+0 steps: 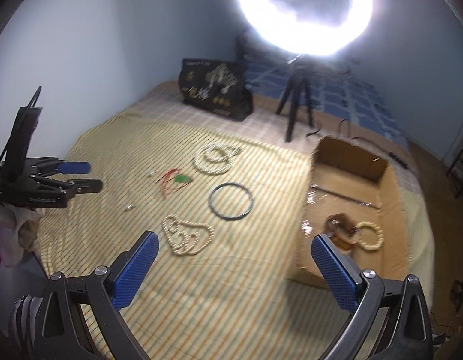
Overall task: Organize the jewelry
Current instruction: 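Move left tool toward pearl stud earring while right tool moves toward heart-shaped pearl necklace, then close left tool on the pearl earring while right tool grasps the pearl necklace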
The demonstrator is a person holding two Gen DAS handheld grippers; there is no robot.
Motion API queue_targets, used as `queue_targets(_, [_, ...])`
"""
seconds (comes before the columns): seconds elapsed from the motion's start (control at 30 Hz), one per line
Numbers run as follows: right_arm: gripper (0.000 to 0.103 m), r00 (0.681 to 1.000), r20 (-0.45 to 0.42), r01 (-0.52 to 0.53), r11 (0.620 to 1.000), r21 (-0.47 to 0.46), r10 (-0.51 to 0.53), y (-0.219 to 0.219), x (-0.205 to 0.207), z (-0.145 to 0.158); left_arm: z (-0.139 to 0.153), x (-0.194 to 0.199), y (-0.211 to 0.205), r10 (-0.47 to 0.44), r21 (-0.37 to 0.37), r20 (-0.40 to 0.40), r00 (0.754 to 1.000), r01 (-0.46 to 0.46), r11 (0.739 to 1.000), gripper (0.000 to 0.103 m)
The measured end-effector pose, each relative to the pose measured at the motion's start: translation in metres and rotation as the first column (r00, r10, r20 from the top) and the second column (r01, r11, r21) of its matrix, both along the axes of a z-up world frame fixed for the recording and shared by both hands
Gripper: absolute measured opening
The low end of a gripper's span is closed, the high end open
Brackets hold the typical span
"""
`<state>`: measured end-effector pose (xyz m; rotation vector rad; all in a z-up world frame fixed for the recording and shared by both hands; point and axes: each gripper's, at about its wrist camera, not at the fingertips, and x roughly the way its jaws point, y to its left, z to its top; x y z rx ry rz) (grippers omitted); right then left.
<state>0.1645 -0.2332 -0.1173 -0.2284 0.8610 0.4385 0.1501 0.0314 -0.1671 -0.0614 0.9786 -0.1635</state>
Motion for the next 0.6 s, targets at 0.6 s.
queue_targets(0.6, [0.103,0.981,-0.159,-0.121,0.991,-0.053,0.111,0.052,0.021,-0.085,-0.055,0.002,-0.011,-0.054,0.006,-0.089,0.995,0.054,0.999,0.038])
